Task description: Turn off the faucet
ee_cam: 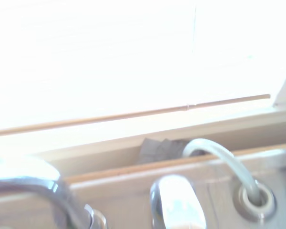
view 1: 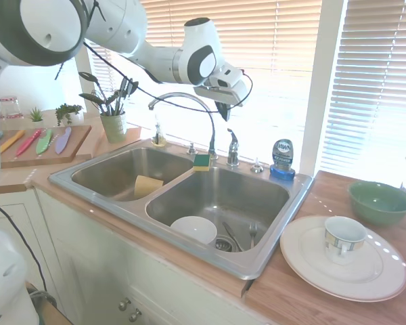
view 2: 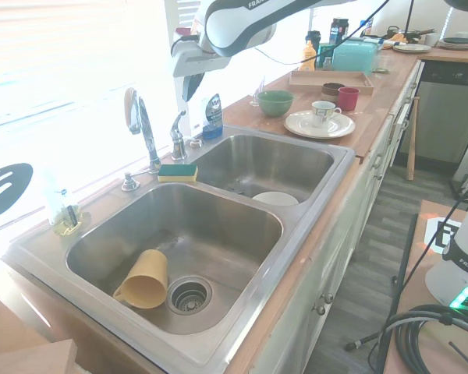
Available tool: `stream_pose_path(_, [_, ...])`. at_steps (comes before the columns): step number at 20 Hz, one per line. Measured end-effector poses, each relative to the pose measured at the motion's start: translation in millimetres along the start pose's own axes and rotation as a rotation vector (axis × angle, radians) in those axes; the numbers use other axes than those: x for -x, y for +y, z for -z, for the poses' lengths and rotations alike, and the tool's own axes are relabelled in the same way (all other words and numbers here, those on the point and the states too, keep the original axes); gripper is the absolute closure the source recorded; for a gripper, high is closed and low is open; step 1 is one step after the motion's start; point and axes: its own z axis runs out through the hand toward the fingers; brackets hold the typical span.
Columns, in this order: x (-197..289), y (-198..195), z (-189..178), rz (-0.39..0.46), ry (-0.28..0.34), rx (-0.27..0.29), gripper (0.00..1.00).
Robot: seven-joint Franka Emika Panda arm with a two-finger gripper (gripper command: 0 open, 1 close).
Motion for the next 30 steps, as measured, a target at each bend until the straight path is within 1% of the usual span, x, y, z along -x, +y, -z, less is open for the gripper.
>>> stream_pose_path(6, [3.0,-7.3,-23.2,0.005,-0.036,0.043,1.00])
stream_pose_path(13, [16.1,-8.0,-36.7,0.015,-0.069,0.069,1.00])
stream_pose_path(23, [39.0,8.8,-61.2,0.040,-0.140,0.150,1.00])
stream_pose_path(30, [41.5,12.8,-55.7,0.040,-0.145,0.155,1.00])
